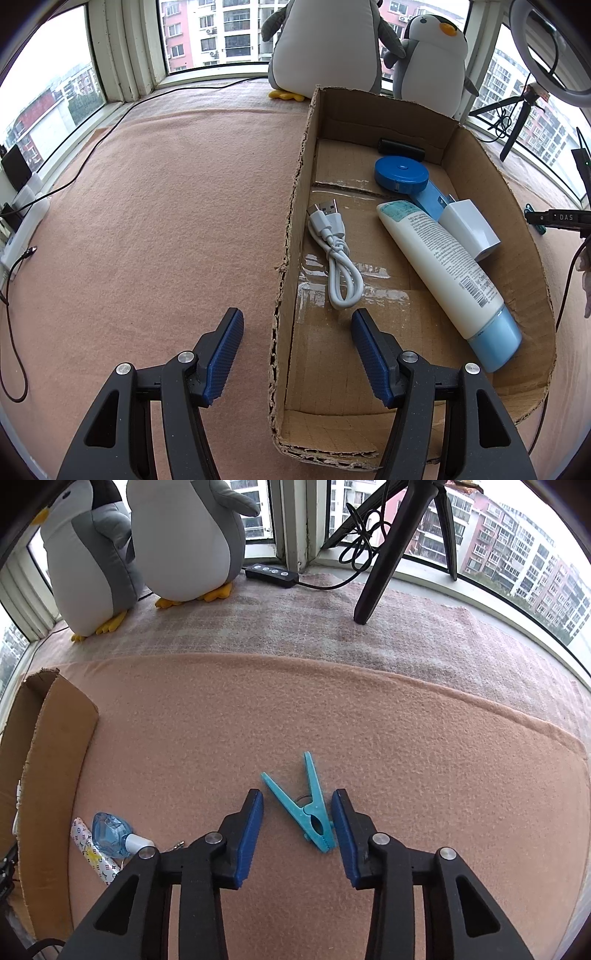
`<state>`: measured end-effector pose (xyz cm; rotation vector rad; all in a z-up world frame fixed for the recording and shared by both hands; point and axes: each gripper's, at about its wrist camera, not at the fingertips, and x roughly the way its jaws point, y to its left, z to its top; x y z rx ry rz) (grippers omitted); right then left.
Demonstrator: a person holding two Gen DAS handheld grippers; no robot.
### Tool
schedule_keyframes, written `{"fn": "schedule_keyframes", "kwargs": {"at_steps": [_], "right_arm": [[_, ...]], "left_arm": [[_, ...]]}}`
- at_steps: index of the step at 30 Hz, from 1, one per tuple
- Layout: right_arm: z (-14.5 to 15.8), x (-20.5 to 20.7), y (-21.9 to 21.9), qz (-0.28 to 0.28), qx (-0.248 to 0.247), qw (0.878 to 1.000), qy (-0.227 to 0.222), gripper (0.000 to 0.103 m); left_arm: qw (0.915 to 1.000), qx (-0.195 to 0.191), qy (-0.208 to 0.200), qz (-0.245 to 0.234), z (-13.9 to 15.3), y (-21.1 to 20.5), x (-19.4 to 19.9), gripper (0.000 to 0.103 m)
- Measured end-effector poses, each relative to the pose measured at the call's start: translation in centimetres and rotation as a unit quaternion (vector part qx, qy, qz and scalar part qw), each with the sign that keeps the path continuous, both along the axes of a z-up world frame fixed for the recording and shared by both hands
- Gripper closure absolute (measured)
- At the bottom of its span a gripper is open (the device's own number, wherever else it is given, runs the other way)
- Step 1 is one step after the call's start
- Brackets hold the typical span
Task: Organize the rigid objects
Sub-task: 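Close the right tool on the teal clothespin and lift it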
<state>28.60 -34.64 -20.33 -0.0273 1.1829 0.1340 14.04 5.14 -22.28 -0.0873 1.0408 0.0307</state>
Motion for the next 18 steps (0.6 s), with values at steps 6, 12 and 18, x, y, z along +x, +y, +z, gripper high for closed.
{"fn": "schedule_keyframes", "kwargs": {"at_steps": [6,12,18], "right_arm": [[0.1,-0.2,0.2,0.000,-0.002,1.000,-0.004,0.085],[0.2,-0.6,0.7,0.004,-0.003,1.000,-0.007,0.085],[1.9,-1.9,1.5,0.001,0.019,0.999,-0.031,0.085]], "left_arm": [[1.0000,0.000,0.000,0.000,0.0,0.0,0.0,0.037],[1.0000,0.000,0.000,0.000,0.1,0.1,-0.1,0.037],[1.0000,0.000,0.000,0.000,0.1,0.1,-0.1,0.038]]}}
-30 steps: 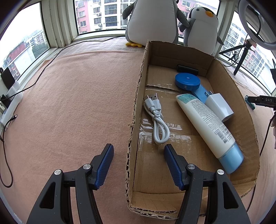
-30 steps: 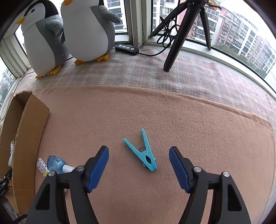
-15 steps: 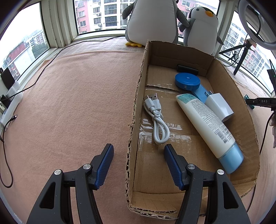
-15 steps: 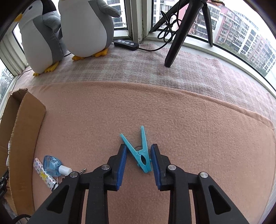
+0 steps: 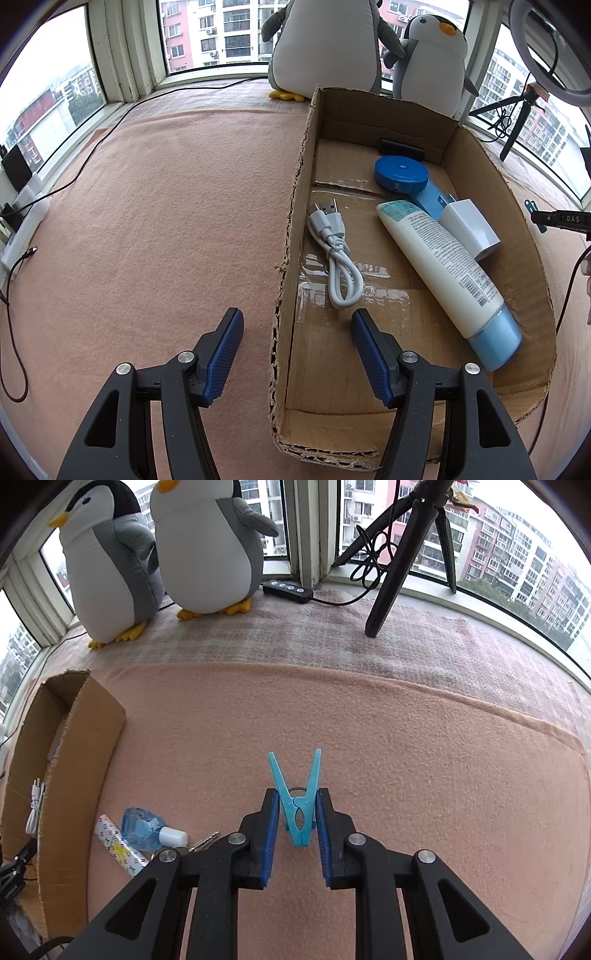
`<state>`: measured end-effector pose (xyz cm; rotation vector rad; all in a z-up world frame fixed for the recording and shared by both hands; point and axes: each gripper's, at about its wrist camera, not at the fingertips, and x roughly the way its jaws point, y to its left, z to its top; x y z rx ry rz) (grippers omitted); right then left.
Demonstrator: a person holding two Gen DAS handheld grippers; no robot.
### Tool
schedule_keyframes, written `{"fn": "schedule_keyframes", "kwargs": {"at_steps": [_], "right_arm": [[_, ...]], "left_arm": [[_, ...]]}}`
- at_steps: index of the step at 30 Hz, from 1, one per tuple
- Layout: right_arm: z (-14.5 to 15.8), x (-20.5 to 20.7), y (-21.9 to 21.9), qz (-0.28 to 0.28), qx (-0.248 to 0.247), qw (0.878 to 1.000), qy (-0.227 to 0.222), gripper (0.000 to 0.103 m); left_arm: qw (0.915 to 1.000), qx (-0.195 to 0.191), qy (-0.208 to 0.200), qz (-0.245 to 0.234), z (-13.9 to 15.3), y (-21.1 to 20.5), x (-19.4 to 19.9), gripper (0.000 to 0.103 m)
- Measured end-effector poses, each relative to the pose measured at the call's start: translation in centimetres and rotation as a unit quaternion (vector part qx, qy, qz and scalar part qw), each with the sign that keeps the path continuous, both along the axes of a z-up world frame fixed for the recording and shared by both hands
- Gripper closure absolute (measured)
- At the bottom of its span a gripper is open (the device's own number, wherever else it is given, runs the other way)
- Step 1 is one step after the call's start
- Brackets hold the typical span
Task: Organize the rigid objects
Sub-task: 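Close the right tool on the teal clothespin and lift it, then carry the teal clothespin with the right tool into the box and release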
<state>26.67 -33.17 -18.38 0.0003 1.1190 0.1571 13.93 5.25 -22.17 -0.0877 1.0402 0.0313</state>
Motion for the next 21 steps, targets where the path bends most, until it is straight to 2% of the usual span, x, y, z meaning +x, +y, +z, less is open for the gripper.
{"fn": "schedule_keyframes", "kwargs": {"at_steps": [11,21], "right_arm": [[5.9,-5.5,6.2,0.062,0.053,0.994,-0.068,0.085],[7.9,-10.0,13.5,0.155,0.098,0.980,-0.070,0.085]], "left_arm": [[1.0000,0.001,0.000,-0.001,0.0,0.2,-0.2,0.038],[1.0000,0.001,-0.001,-0.001,0.1,0.1,-0.2,0.038]]}}
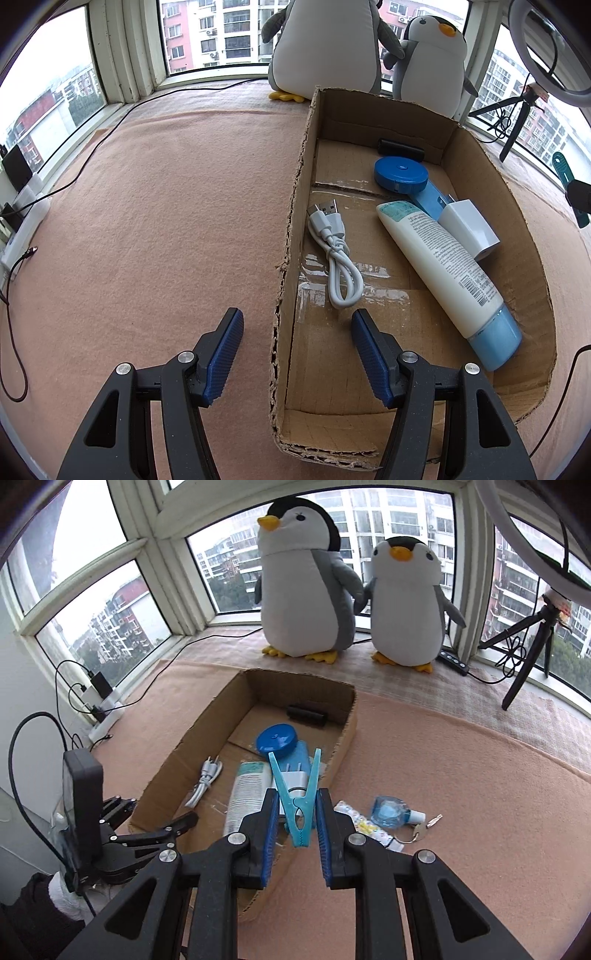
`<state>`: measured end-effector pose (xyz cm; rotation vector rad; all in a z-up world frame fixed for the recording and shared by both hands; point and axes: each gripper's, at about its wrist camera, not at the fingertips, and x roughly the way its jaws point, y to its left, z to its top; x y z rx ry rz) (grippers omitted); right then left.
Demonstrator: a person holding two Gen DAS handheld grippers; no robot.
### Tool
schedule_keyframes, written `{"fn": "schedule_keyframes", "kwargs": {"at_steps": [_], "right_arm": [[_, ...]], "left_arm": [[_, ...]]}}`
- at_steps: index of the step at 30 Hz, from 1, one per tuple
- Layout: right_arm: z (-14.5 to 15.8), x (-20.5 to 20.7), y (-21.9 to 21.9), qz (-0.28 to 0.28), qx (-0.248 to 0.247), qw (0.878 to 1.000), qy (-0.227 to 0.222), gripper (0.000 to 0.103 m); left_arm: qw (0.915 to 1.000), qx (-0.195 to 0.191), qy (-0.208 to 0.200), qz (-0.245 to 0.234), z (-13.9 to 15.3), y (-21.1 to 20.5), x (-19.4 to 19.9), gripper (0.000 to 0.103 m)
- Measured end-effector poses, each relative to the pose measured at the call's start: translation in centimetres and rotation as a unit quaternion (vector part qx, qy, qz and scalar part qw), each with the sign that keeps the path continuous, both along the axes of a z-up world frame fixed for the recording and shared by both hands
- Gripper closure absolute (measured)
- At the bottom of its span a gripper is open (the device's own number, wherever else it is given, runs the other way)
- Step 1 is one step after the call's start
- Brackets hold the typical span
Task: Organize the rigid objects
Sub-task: 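Carry the teal clothespin with the right tool into the box and release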
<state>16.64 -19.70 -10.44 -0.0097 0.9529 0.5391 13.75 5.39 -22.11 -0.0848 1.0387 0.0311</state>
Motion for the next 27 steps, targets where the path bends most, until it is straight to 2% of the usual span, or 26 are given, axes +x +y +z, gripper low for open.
{"fn": "schedule_keyframes", "kwargs": {"at_steps": [10,22,24,26,27], "right_arm": [[-1.5,-3.0,5.1,0.065,0.006,0.998,0.027,0.085],[-2.8,-3.4,6.7,0.079,-0.010,0.996,0.036,0.085],[-2.7,-3.3,6.7,0.075,-0.011,0.997,0.032,0.081],[-2.5,-3.4,6.6,0.076,-0.006,0.997,0.031,0.059],[-2.4,-3.4,6.6,0.074,-0.008,0.997,0.027,0.054]], "left_arm": [[1.0000,-0.001,0.000,0.000,0.1,0.1,0.0,0.038],[1.0000,-0.001,0.000,0.000,0.1,0.0,0.0,0.038],[1.0000,-0.001,0.000,0.000,0.1,0.0,0.0,0.038],[1.0000,-0.001,0.000,0.000,0.1,0.0,0.0,0.038],[1.0000,-0.001,0.000,0.000,0.1,0.0,0.0,0.038]]}}
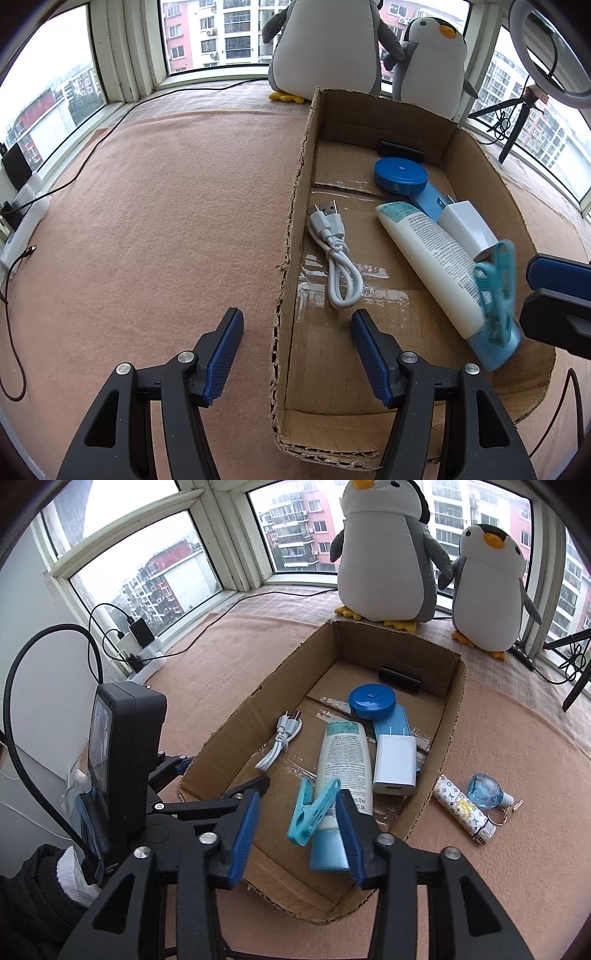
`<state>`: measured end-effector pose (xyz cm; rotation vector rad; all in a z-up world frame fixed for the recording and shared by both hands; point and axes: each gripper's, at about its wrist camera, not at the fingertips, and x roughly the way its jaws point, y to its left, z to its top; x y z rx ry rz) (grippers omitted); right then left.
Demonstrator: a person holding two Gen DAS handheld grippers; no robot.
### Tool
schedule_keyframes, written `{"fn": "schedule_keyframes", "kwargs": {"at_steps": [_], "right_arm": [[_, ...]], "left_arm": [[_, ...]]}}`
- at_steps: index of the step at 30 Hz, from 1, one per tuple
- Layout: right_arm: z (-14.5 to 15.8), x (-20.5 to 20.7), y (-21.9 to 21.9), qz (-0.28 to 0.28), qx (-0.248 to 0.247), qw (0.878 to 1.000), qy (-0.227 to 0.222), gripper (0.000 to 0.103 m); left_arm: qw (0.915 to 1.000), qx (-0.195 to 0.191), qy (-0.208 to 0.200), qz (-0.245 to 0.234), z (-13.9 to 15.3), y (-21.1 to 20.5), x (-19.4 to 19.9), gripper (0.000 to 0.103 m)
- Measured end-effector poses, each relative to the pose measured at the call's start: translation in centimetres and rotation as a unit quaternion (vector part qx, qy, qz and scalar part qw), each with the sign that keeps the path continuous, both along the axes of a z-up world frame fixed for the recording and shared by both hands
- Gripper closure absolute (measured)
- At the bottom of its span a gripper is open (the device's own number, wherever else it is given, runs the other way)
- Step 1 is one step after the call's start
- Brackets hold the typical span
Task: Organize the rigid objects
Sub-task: 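Carry the teal clothespin with the right tool into the box and release, then move the right tool to the keyring and close on its ring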
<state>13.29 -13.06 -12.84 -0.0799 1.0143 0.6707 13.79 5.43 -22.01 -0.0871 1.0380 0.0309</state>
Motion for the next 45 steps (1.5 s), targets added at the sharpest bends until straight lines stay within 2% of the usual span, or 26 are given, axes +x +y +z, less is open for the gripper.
{"fn": "schedule_keyframes", "kwargs": {"at_steps": [1,5,22,35,45], "right_arm": [[0.1,0.0,0.0,-0.003,0.000,1.000,-0.004,0.049],[0.3,0.1,-0.2,-0.010,-0.001,1.000,-0.008,0.042],[1.3,0.7,-3.1,-0.047,0.001,0.999,-0.019,0.031],[0.0,1.6,-10.2,-0.118,-0.011,0.993,-0.006,0.030],[-2.0,3.6,-13.6,-0.156,-0.017,0.988,0.011,0.030]], "left_arm": [[1.0000,0.000,0.000,0.000,0.0,0.0,0.0,0.038],[1.0000,0.000,0.000,0.000,0.0,0.0,0.1,0.038],[1.0000,0.000,0.000,0.000,0.0,0.0,0.1,0.038],[1.0000,0.000,0.000,0.000,0.0,0.0,0.0,0.038],[1.0000,0.000,0.000,0.000,0.0,0.0,0.1,0.038]]}}
